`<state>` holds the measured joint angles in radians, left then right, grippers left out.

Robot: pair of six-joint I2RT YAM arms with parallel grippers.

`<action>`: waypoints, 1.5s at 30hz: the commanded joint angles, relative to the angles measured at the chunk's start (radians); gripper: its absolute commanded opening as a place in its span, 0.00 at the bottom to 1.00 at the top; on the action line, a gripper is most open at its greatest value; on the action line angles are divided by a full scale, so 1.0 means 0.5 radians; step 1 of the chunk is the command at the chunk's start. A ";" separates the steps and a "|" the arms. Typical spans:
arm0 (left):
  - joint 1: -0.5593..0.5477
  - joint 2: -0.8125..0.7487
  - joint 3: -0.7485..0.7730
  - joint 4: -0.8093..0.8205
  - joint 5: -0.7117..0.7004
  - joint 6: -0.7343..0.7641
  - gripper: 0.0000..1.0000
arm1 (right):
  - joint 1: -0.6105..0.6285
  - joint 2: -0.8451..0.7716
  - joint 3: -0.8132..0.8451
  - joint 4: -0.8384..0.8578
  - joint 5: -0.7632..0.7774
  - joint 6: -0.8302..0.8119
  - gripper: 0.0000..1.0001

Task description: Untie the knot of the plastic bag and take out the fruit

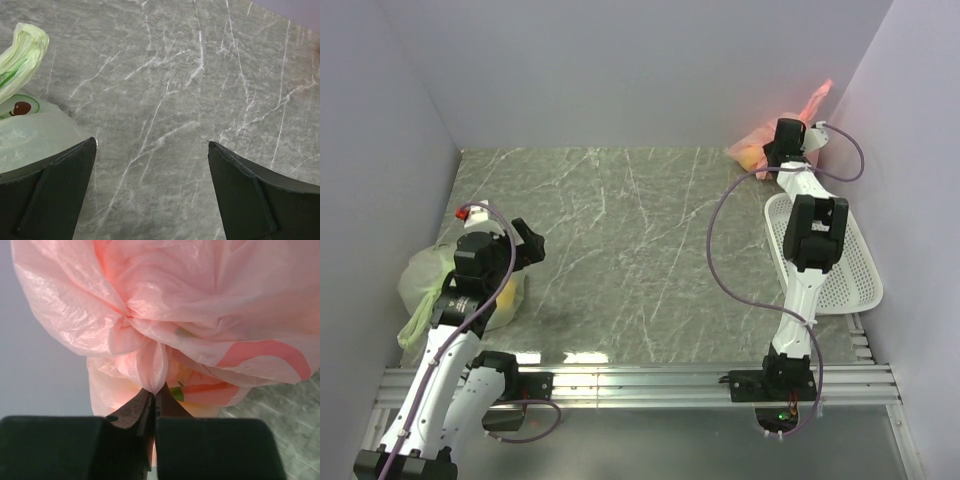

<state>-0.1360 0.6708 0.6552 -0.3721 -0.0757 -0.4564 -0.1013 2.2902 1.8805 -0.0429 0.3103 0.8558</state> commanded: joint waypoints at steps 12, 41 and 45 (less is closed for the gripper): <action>-0.001 -0.176 -0.034 0.128 0.133 0.005 0.99 | 0.484 -0.920 -0.604 0.022 -0.280 -0.684 0.00; -0.636 0.630 0.156 0.703 0.627 -0.541 0.93 | 1.624 -2.159 -1.779 0.049 -0.335 -1.297 0.73; -0.856 0.900 0.294 0.833 0.459 -0.502 0.90 | 1.249 -2.212 -1.908 0.092 -0.801 -1.218 0.71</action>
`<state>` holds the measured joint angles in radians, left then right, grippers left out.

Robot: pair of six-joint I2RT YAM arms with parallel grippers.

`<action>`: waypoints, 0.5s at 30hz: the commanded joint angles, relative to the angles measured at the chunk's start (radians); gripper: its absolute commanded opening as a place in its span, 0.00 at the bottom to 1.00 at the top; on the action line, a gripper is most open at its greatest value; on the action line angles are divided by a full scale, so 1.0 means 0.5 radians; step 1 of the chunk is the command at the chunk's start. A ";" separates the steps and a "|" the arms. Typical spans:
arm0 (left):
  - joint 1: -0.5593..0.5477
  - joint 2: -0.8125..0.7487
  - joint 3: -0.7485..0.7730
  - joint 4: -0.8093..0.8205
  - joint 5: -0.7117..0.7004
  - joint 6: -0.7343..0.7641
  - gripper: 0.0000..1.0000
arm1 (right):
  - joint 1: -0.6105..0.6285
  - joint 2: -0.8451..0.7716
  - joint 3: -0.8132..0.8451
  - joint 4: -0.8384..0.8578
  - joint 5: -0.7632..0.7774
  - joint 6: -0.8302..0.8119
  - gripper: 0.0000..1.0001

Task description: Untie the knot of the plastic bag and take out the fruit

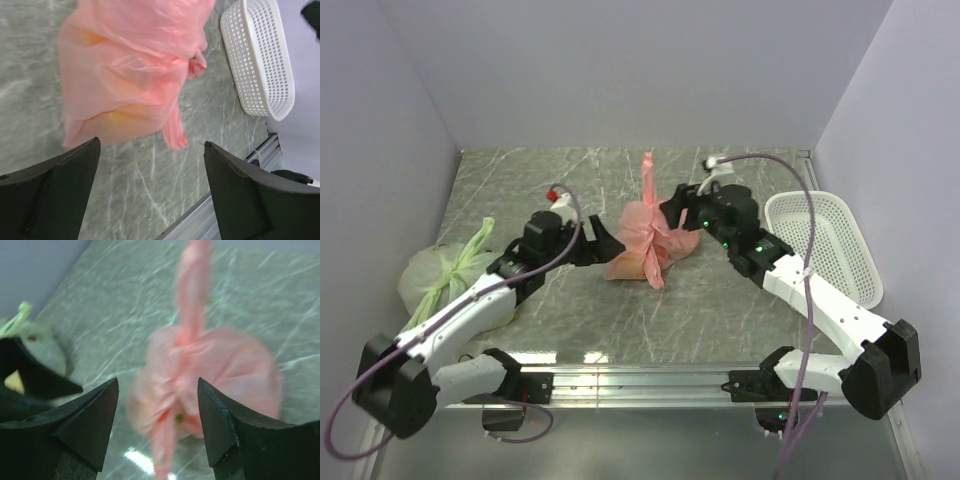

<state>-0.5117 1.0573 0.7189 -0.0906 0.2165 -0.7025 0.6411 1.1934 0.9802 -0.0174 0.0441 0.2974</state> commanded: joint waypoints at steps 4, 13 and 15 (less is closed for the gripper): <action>-0.234 0.410 0.418 0.279 -0.313 0.064 0.88 | -0.398 0.040 -0.239 0.209 -0.474 -0.024 0.71; -0.360 0.806 0.581 0.423 -0.411 0.027 0.74 | -0.454 0.181 -0.518 0.721 -0.922 0.120 0.68; -0.369 0.858 0.584 0.433 -0.424 0.018 0.69 | -0.451 0.218 -0.537 0.746 -0.923 0.126 0.67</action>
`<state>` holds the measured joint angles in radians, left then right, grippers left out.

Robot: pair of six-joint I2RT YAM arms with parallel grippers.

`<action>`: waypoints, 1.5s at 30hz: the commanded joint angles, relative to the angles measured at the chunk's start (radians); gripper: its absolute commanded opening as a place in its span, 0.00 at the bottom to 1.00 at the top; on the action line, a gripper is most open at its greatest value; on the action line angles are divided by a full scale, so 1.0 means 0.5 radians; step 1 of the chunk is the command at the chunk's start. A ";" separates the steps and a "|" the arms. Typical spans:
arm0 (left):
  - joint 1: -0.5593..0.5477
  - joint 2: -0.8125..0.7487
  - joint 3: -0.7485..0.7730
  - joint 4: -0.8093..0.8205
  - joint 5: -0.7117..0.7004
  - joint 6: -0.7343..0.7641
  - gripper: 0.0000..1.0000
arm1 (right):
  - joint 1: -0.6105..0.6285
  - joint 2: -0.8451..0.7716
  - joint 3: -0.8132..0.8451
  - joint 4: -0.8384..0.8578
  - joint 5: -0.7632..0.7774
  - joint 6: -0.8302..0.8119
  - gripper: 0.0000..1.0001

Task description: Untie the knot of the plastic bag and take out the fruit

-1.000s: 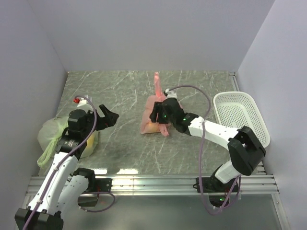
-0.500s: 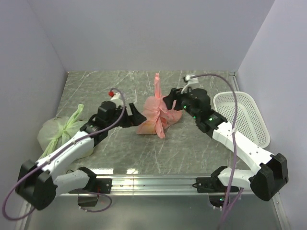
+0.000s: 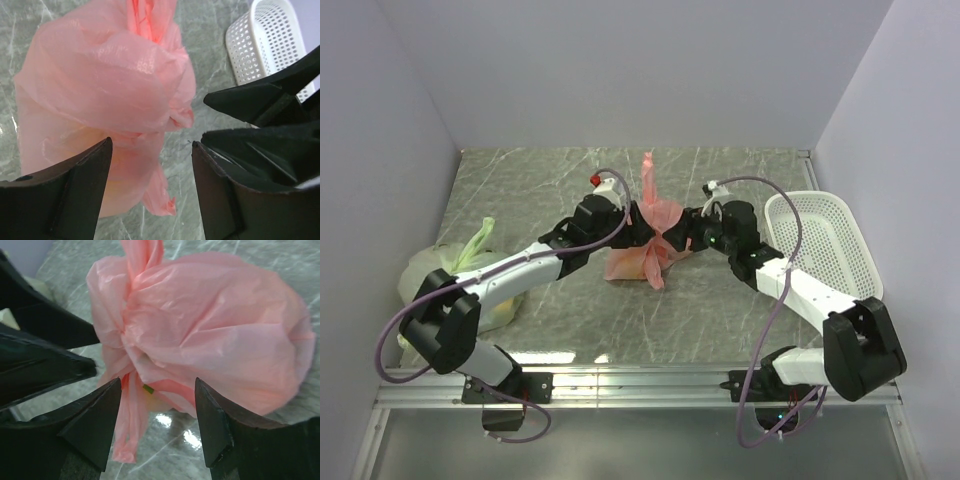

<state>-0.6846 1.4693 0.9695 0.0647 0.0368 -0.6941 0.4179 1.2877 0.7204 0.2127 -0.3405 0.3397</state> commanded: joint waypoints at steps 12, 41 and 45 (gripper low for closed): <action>-0.048 0.185 0.101 0.193 -0.156 -0.045 0.12 | 0.146 0.167 -0.005 0.237 0.180 -0.106 0.60; 0.544 -0.825 -0.577 -0.326 -0.092 -0.094 0.01 | -0.106 -0.274 -0.174 -0.143 0.500 0.186 0.00; 0.544 -0.840 -0.555 -0.368 -0.012 -0.048 0.01 | 0.246 -0.409 -0.003 -0.397 0.675 -0.190 0.45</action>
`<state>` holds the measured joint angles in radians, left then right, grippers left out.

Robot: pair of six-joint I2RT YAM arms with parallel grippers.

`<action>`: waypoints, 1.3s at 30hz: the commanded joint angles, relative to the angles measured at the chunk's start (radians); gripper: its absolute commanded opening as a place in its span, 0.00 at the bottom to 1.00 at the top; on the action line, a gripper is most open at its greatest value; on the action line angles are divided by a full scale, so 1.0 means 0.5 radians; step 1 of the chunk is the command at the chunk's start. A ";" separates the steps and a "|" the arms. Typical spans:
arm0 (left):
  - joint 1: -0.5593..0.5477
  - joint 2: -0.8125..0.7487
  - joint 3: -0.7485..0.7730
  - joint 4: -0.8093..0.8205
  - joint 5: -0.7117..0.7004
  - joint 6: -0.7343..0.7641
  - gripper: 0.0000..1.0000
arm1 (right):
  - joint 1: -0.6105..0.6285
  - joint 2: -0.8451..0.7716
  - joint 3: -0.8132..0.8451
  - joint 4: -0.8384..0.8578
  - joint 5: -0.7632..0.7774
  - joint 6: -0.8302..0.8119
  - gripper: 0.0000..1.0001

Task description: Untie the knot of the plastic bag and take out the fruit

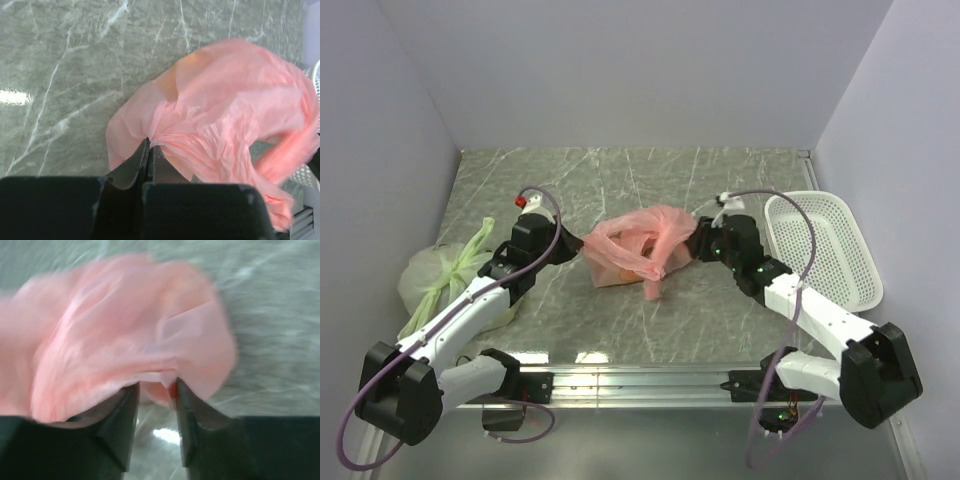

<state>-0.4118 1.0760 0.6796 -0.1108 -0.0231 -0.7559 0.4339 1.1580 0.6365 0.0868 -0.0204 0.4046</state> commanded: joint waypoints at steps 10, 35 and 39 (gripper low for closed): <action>-0.002 -0.216 0.119 -0.303 0.065 0.211 0.00 | 0.644 -0.049 0.675 -0.673 0.375 -0.751 0.63; -0.005 -0.437 0.120 -0.459 -0.076 0.410 0.01 | 0.961 0.335 0.951 -0.901 0.452 -1.055 0.64; -0.005 -0.461 0.120 -0.469 -0.135 0.392 0.01 | 0.936 0.399 0.820 -0.800 0.700 -0.996 0.59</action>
<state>-0.4122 0.8780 0.7353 -0.3798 -0.0616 -0.5644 0.9115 1.3392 1.0763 -0.3706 0.2089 -0.1215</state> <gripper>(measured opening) 0.012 0.615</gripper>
